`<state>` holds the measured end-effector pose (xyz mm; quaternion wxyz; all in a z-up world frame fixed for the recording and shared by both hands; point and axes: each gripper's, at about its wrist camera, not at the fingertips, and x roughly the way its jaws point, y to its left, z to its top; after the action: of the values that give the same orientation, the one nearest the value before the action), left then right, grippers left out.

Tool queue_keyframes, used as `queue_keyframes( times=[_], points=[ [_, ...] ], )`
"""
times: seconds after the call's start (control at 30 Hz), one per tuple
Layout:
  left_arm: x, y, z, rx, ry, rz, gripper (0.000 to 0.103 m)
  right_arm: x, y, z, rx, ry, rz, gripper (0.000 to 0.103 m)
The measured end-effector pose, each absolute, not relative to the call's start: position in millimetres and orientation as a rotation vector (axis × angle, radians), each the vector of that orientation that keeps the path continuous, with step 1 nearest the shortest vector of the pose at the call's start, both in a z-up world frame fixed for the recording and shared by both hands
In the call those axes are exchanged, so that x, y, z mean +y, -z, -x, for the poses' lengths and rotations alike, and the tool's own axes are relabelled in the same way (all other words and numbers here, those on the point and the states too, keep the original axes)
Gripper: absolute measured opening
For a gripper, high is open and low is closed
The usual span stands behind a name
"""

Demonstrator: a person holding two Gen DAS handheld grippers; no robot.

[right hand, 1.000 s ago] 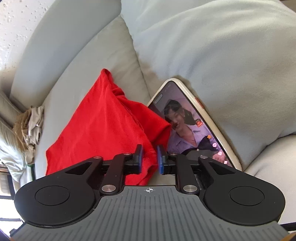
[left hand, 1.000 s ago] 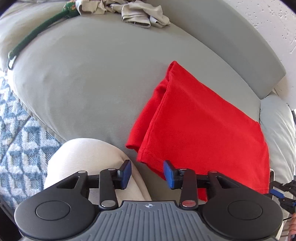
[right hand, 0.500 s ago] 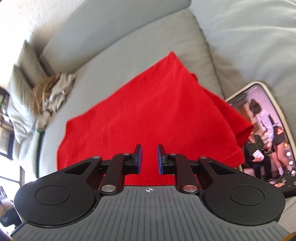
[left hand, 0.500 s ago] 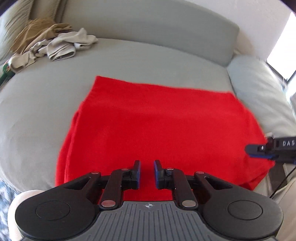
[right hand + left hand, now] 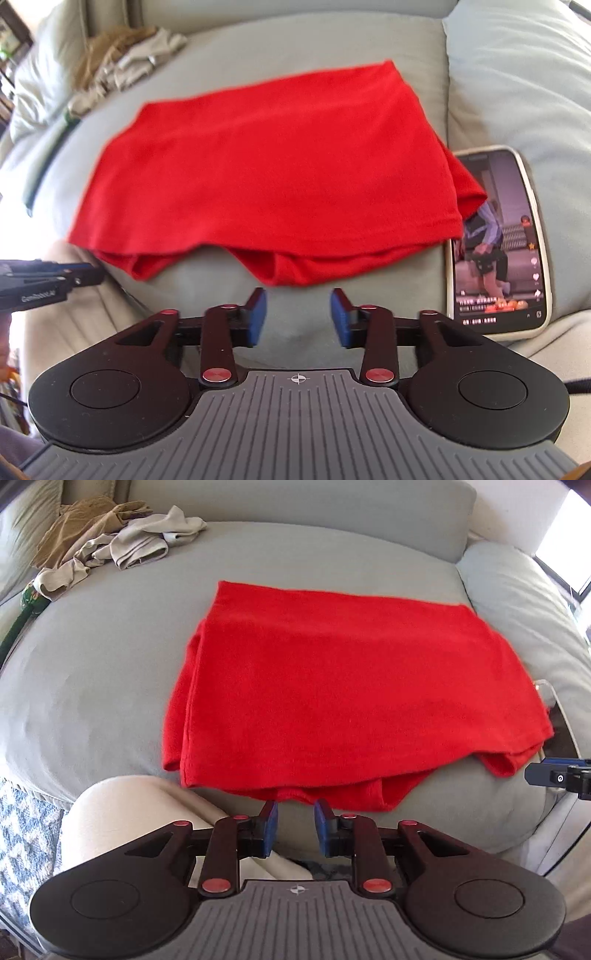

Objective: Fold clothes

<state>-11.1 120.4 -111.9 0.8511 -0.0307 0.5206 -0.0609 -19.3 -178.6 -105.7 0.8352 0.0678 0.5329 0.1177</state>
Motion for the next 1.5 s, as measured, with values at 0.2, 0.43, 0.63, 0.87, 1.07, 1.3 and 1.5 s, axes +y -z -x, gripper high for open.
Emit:
queue_keyframes(
  times=[0.2, 0.43, 0.63, 0.87, 1.07, 1.3, 1.5],
  points=[
    [121.7, 86.8, -27.4, 0.974, 0.110, 0.186, 0.034, -202.1, 91.1, -17.2, 1.047, -0.228, -0.404, 0.052],
    [136.6, 108.8, -119.3, 1.070, 0.089, 0.466, 0.030, -237.8, 127.8, -84.8, 1.047, -0.131, -0.889, 0.044],
    [148.5, 141.9, -179.4, 0.966, 0.066, 0.632, 0.010, -243.2, 161.3, -147.8, 0.914, -0.108, -1.036, 0.037],
    [157.6, 185.8, -210.4, 0.928, 0.037, 0.588, 0.001, -231.0, 214.5, -212.8, 0.920, -0.191, -1.090, 0.030],
    [185.2, 196.2, -205.2, 0.836, -0.138, 0.655, 0.007, -257.7, 229.6, -221.0, 0.812, 0.038, -1.044, 0.000],
    [169.9, 160.6, -182.2, 0.860, -0.068, 0.571, 0.003, -257.4, 201.9, -210.8, 0.812, 0.050, -1.009, 0.008],
    [131.5, 145.2, -124.2, 0.877, 0.099, 0.474, 0.005, -197.1, 166.6, -196.6, 0.848, -0.191, -0.909, 0.008]
  ],
)
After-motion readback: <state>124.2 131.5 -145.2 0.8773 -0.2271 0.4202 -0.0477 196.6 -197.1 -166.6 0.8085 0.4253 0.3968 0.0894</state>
